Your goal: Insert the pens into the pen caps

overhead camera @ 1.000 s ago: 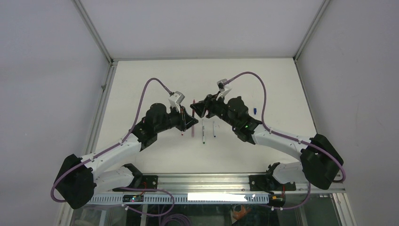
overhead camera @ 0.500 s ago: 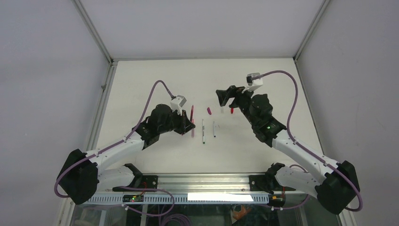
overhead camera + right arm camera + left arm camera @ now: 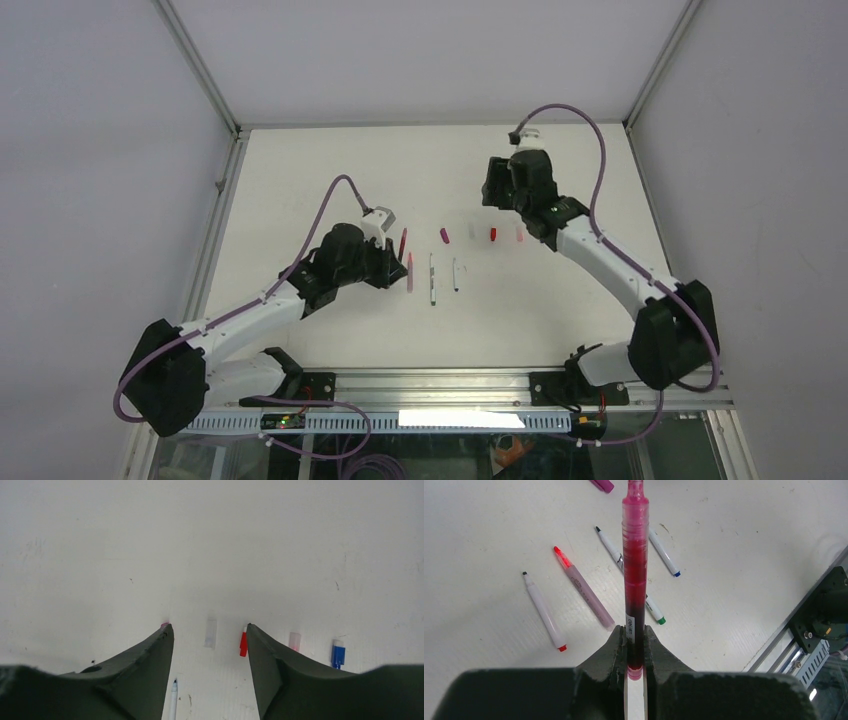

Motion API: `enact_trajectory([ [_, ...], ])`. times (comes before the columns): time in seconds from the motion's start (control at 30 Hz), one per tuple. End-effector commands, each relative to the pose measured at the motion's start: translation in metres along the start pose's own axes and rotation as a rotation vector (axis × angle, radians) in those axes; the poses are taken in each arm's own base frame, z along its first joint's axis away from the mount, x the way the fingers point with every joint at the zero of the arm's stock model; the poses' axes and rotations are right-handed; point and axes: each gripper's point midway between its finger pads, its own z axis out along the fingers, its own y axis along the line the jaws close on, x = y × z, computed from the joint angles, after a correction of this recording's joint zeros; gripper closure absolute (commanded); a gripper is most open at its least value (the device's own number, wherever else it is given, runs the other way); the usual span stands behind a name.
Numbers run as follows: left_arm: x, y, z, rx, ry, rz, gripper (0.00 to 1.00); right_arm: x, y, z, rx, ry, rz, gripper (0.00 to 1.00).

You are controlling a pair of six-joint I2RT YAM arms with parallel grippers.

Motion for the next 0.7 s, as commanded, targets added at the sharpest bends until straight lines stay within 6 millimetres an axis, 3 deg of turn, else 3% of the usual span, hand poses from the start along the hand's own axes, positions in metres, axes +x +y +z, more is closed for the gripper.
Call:
enact_trajectory([
  [0.0, -0.011, -0.004, -0.006, 0.017, -0.048, 0.036, 1.00, 0.015, 0.014, 0.017, -0.010, 0.160, -0.094, 0.44],
  [0.13, -0.013, -0.008, -0.014, 0.042, -0.082, 0.035, 1.00, 0.026, 0.018, 0.034, 0.004, 0.229, -0.101, 0.45],
  [0.4, -0.007, -0.002, -0.020, 0.020, -0.094, 0.040, 1.00, 0.072, 0.032, 0.069, 0.013, 0.405, -0.153, 0.45],
  [0.67, -0.003, -0.002, -0.024, 0.024, -0.093, 0.038, 1.00, 0.091, 0.031, 0.093, 0.037, 0.457, -0.171, 0.63],
])
